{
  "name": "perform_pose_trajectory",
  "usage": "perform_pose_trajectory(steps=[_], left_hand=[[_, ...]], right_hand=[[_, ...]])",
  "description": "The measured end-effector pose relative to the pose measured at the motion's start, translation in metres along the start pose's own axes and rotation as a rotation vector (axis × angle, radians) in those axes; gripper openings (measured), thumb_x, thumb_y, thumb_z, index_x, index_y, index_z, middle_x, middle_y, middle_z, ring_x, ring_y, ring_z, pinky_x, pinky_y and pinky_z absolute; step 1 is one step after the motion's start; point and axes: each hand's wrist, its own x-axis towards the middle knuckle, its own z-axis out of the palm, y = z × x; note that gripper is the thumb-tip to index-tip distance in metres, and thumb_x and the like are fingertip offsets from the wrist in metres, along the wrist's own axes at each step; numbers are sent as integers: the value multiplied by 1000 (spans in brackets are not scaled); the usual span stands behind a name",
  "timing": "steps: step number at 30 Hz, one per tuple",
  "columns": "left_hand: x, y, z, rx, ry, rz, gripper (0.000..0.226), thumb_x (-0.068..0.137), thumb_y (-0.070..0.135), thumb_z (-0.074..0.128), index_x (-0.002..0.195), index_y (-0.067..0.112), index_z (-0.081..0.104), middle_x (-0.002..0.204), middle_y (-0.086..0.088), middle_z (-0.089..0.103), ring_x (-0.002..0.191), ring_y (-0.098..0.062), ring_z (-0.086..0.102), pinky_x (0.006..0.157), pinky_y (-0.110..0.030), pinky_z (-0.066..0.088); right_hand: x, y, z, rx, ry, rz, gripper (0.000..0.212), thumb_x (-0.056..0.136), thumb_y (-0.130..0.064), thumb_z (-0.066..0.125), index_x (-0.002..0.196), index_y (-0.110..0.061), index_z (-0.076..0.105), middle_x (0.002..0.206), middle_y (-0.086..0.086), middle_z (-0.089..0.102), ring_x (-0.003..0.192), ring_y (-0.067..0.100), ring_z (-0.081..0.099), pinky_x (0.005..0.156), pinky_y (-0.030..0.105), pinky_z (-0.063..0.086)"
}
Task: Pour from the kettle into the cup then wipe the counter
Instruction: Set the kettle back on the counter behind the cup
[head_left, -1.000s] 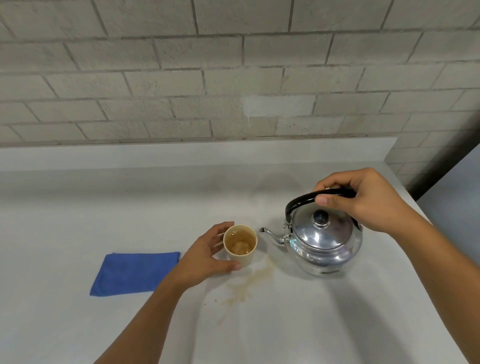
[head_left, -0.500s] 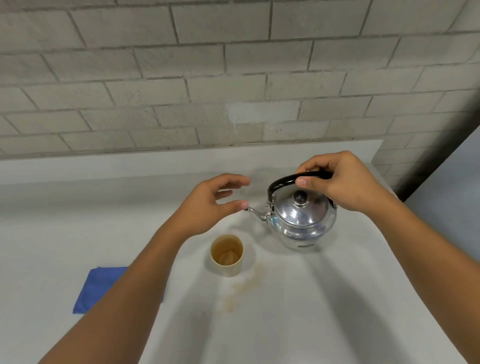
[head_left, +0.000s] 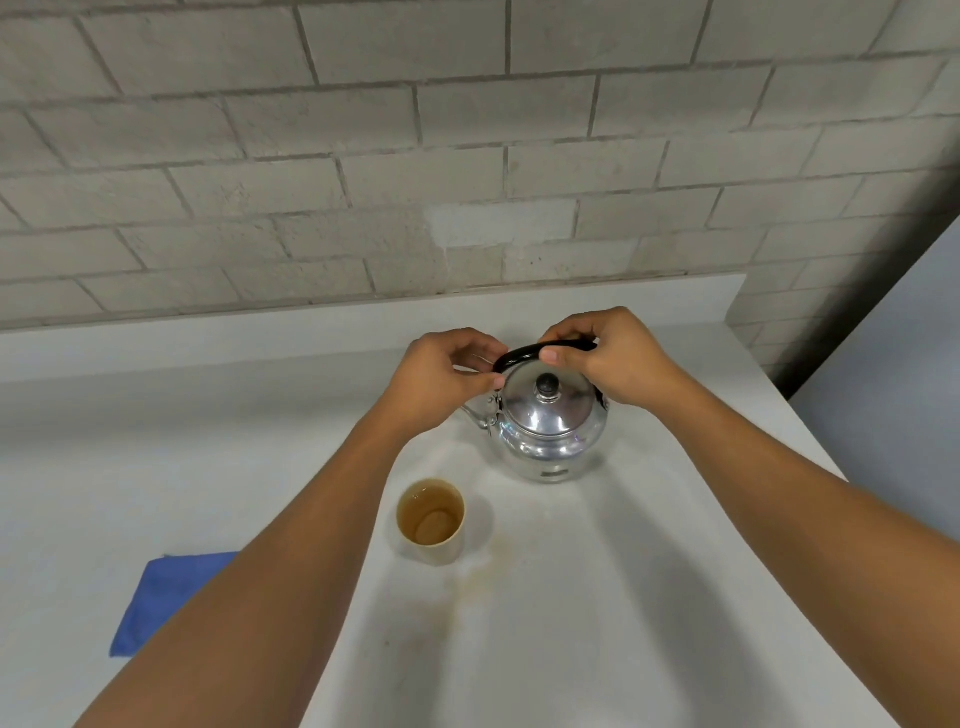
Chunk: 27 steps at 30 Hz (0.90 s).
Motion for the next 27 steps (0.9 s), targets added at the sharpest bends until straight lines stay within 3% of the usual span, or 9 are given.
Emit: perform_pose_trajectory(steps=[5, 13, 20, 25, 27], left_hand=[[6, -11, 11, 47, 38, 7, 31, 79, 0, 86, 105, 16, 81, 95, 8, 81, 88, -2, 75, 74, -11, 57], [18, -12, 16, 120, 54, 33, 28, 79, 5, 86, 105, 15, 81, 96, 3, 82, 91, -11, 77, 84, -19, 61], [24, -14, 12, 147, 29, 25, 27, 79, 7, 86, 102, 21, 81, 96, 3, 82, 92, -14, 77, 87, -25, 62], [21, -16, 8, 91, -5, -1, 27, 82, 8, 84, 100, 27, 79, 95, 12, 79, 91, -6, 75, 75, -15, 58], [17, -17, 2, 60, -20, -36, 27, 83, 11, 84, 102, 30, 79, 94, 21, 78, 92, 0, 74, 70, -9, 54]], right_hand=[[9, 22, 9, 11, -7, 59, 9, 84, -28, 81, 92, -31, 81, 89, -10, 80, 88, 4, 72, 79, 17, 55], [22, 33, 8, 2, -19, 71, 10, 85, -25, 80, 95, -27, 81, 92, -10, 80, 89, 3, 71, 80, 16, 53], [31, 31, 2, -39, -87, 87, 10, 84, -27, 82, 92, -32, 80, 88, -16, 78, 83, -3, 70, 67, 2, 47], [35, 24, -3, -163, -162, 104, 15, 85, -34, 80, 99, -27, 80, 87, -9, 78, 83, 6, 71, 72, 18, 49], [35, 19, -2, -233, -177, 100, 19, 86, -35, 78, 104, -26, 79, 90, -12, 76, 91, 11, 71, 72, 15, 47]])
